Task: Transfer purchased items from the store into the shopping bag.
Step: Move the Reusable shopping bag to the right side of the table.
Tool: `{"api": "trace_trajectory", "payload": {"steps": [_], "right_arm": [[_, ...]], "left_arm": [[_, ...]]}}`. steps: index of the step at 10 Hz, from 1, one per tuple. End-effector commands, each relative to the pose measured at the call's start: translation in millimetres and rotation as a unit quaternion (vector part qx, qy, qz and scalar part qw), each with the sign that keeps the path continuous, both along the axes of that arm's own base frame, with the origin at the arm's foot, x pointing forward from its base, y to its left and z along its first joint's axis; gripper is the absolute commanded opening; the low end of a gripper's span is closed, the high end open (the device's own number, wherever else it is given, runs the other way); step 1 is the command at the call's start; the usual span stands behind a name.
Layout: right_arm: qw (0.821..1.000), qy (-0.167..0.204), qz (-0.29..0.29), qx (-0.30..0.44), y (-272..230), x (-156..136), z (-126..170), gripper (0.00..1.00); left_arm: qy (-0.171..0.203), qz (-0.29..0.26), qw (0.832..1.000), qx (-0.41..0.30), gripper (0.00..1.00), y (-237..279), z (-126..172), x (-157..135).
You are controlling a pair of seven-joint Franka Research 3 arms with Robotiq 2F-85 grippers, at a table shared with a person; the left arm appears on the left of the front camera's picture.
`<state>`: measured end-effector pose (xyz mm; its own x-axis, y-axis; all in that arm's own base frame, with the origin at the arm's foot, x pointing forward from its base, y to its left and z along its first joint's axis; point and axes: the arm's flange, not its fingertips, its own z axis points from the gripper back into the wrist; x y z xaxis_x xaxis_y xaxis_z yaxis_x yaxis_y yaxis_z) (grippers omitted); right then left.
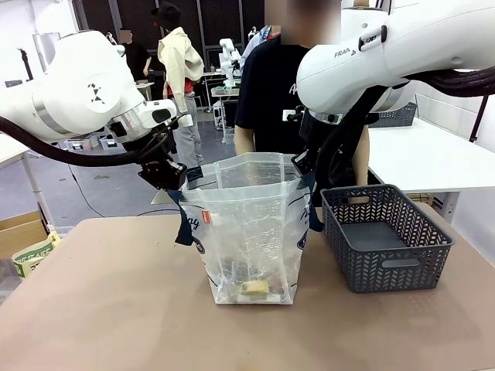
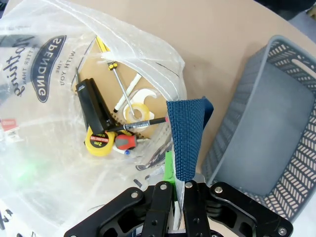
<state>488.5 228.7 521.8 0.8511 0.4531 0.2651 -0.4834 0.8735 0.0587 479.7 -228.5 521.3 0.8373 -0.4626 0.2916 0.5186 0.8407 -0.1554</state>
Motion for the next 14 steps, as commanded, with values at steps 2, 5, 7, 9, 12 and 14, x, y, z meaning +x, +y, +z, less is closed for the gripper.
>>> {"api": "trace_trajectory", "payload": {"steps": [2, 5, 7, 9, 12, 14], "right_arm": [[1.0, 0.0, -0.001, 0.0, -0.6, 0.0, 0.5, 0.0], [1.0, 0.0, -0.001, 0.0, -0.6, 0.0, 0.5, 0.0], [1.0, 0.0, -0.001, 0.0, -0.6, 0.0, 0.5, 0.0], [1.0, 0.0, -0.001, 0.0, -0.6, 0.0, 0.5, 0.0], [1.0, 0.0, -0.001, 0.0, -0.6, 0.0, 0.5, 0.0], [1.0, 0.0, -0.001, 0.0, -0.6, 0.0, 0.5, 0.0]], "left_arm": [[-0.001, 0.006, 1.0, -0.001, 0.0, 0.8, 1.4, -0.6], [-0.001, 0.006, 1.0, -0.001, 0.0, 0.8, 1.4, -0.6], [-0.001, 0.006, 1.0, -0.001, 0.0, 0.8, 1.4, -0.6], [-0.001, 0.006, 1.0, -0.001, 0.0, 0.8, 1.4, -0.6], [-0.001, 0.006, 1.0, -0.001, 0.0, 0.8, 1.4, -0.6], [0.0, 0.0, 1.0, 0.0, 0.0, 0.0, 0.0, 0.0]]}}
